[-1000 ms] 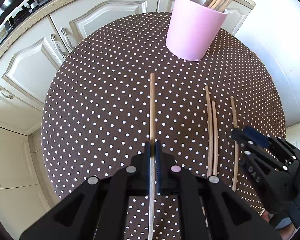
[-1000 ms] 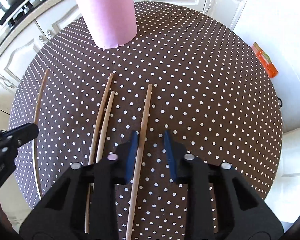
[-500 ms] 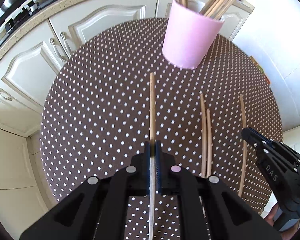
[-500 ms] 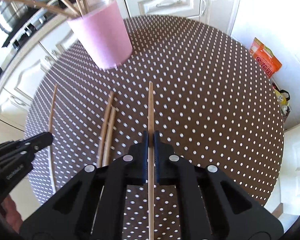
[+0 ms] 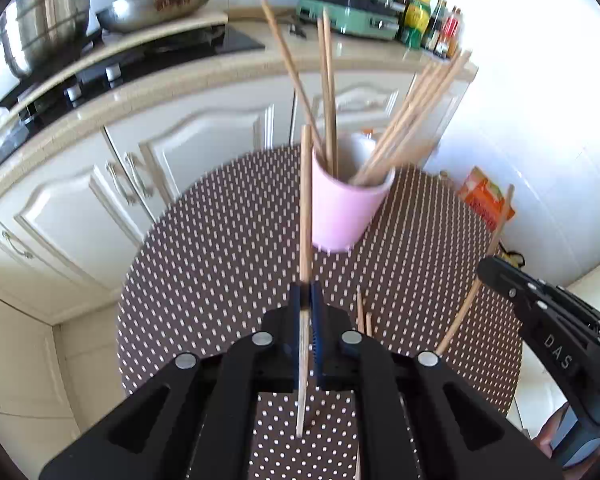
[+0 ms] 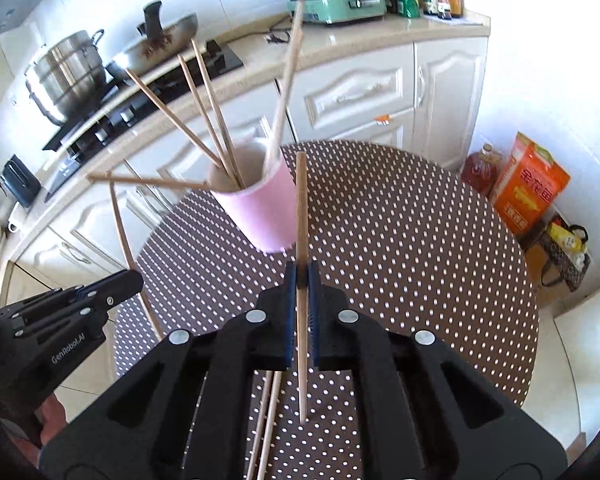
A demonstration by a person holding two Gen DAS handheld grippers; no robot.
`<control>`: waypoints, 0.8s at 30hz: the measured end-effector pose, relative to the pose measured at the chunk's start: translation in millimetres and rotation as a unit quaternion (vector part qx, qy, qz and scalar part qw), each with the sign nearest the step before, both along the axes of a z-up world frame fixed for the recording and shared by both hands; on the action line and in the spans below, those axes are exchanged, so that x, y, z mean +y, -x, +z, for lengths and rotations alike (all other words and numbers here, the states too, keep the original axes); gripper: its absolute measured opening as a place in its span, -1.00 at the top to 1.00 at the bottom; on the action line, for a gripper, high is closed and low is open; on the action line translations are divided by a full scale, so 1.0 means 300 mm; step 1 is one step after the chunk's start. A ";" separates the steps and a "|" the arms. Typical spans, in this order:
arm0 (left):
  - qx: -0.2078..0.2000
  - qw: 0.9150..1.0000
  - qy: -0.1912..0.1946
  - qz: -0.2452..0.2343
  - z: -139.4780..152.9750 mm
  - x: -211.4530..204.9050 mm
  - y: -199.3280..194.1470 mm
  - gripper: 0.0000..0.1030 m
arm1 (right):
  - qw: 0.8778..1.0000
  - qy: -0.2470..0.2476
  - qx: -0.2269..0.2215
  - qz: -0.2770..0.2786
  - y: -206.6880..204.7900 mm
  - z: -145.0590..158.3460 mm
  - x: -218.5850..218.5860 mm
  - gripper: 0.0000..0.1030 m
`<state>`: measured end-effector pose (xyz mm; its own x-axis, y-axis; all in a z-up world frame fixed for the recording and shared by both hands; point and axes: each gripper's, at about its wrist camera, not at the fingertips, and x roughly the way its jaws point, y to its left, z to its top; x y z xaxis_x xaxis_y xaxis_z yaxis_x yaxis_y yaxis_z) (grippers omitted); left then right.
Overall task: Organize utensils
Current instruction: 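Lift both held chopsticks and carry them over the pink cup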
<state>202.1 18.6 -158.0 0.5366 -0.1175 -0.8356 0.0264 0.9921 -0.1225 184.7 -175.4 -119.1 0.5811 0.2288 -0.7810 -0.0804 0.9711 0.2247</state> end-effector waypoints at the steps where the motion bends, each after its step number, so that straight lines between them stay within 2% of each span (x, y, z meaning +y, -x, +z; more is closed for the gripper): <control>1: -0.008 1.000 0.000 0.000 0.022 0.001 -0.005 0.89 | 1.000 -0.002 -0.004 0.000 -0.005 0.011 -0.001 0.88; 10: -0.059 0.998 0.001 -0.004 0.157 0.021 -0.021 0.89 | 0.998 -0.020 -0.054 -0.001 -0.005 0.117 -0.022 0.88; 15: -0.080 0.997 0.003 0.005 0.219 0.048 -0.042 0.89 | 0.997 -0.014 -0.080 0.003 -0.017 0.196 -0.019 0.88; 24: -0.142 0.990 0.010 0.009 0.405 0.086 -0.069 0.89 | 0.988 -0.022 -0.153 0.026 -0.030 0.426 -0.005 0.88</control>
<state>222.7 44.4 -36.5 0.7510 -0.1204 -0.6492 0.0447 0.9902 -0.1320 193.8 -176.8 8.7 0.7752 0.2944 -0.5589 -0.1999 0.9536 0.2250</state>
